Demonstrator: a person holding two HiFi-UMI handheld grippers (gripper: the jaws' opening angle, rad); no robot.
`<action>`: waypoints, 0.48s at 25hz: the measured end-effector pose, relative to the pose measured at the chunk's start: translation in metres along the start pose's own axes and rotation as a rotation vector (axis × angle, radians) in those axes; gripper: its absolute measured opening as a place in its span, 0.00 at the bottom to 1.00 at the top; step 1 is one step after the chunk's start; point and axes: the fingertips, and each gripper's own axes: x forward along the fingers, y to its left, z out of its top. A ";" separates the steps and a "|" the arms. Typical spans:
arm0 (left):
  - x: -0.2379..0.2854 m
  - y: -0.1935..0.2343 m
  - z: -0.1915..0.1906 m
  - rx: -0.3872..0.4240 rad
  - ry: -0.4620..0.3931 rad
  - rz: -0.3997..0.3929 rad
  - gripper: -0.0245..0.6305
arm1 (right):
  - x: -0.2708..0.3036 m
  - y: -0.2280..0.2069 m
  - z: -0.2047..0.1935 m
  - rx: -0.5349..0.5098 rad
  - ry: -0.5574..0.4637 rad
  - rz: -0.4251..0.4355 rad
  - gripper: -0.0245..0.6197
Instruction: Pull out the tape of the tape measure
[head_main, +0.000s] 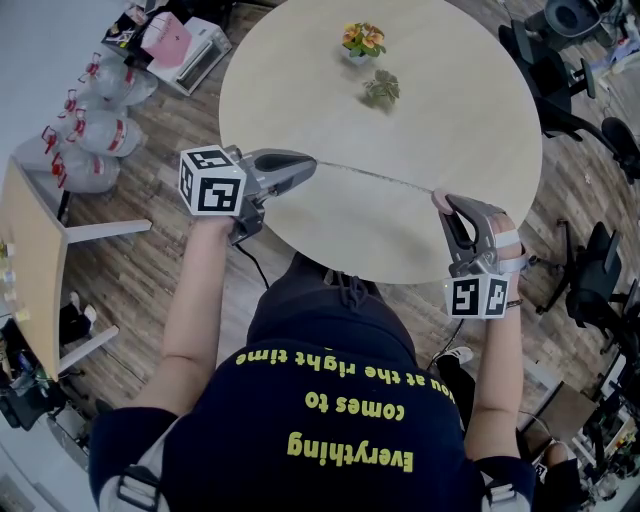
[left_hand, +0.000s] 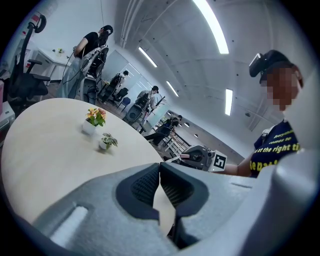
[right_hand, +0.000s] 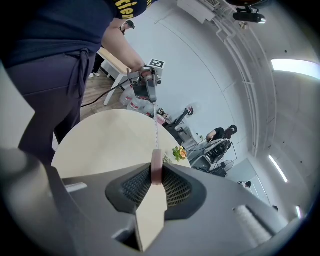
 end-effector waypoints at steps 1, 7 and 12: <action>0.001 -0.001 0.000 0.000 0.001 -0.001 0.05 | 0.000 0.000 0.001 0.000 -0.001 0.000 0.17; 0.004 -0.004 0.000 0.005 0.007 -0.008 0.05 | -0.001 0.000 0.004 0.000 -0.008 -0.002 0.17; 0.006 -0.004 0.000 0.003 0.014 -0.010 0.05 | 0.001 0.000 0.007 0.003 -0.014 0.000 0.17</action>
